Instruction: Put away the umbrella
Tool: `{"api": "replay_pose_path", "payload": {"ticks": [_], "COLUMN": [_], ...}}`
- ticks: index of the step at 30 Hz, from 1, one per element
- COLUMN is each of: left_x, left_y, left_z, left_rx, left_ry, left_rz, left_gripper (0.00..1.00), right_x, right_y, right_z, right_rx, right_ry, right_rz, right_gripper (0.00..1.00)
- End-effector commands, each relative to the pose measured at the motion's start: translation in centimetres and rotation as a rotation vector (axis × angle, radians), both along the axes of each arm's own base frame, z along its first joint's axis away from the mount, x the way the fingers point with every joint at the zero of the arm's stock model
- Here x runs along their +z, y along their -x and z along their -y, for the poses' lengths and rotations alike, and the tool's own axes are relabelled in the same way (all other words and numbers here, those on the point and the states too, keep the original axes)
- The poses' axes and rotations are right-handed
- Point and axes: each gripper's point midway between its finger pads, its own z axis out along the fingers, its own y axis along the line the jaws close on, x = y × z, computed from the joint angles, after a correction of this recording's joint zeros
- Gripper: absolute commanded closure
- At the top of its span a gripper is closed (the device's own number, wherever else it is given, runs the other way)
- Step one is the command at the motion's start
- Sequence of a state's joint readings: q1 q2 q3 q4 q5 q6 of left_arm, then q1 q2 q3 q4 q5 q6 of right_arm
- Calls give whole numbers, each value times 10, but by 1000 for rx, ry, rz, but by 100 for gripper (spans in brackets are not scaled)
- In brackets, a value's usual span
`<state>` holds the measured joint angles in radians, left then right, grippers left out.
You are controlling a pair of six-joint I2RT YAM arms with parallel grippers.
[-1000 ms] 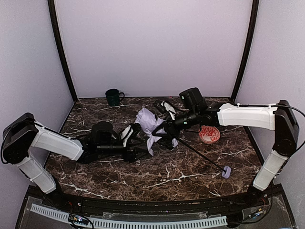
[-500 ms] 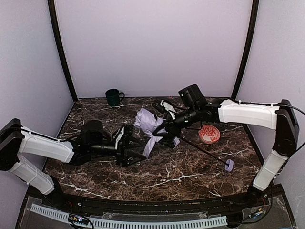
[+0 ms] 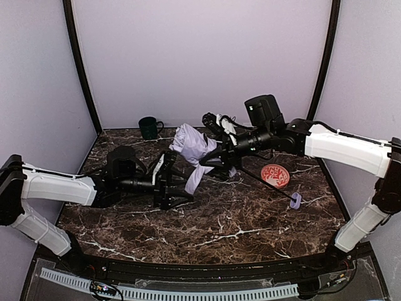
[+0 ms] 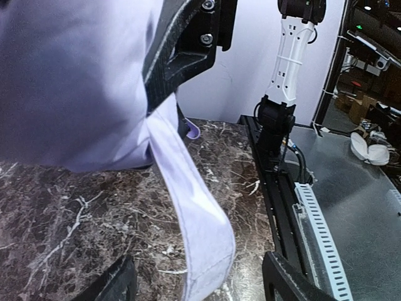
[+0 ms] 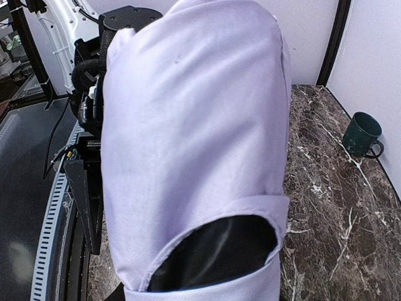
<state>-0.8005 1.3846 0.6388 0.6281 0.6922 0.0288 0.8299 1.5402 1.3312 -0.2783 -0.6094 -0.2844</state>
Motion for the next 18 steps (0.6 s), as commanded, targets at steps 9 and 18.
{"api": "replay_pose_path", "payload": {"ticks": [9, 18], "left_x": [15, -78], "left_y": [25, -29], "left_z": [9, -11], "left_rx": [-191, 226], "left_ry": [93, -194], "left_rz": [-103, -381], "left_gripper": [95, 100], "right_x": [24, -28], "right_y": [-2, -50], "right_z": [-7, -4], "right_rx": [5, -230], "right_ry": [-70, -46], "right_rz": [66, -138], "right_gripper": [100, 99]}}
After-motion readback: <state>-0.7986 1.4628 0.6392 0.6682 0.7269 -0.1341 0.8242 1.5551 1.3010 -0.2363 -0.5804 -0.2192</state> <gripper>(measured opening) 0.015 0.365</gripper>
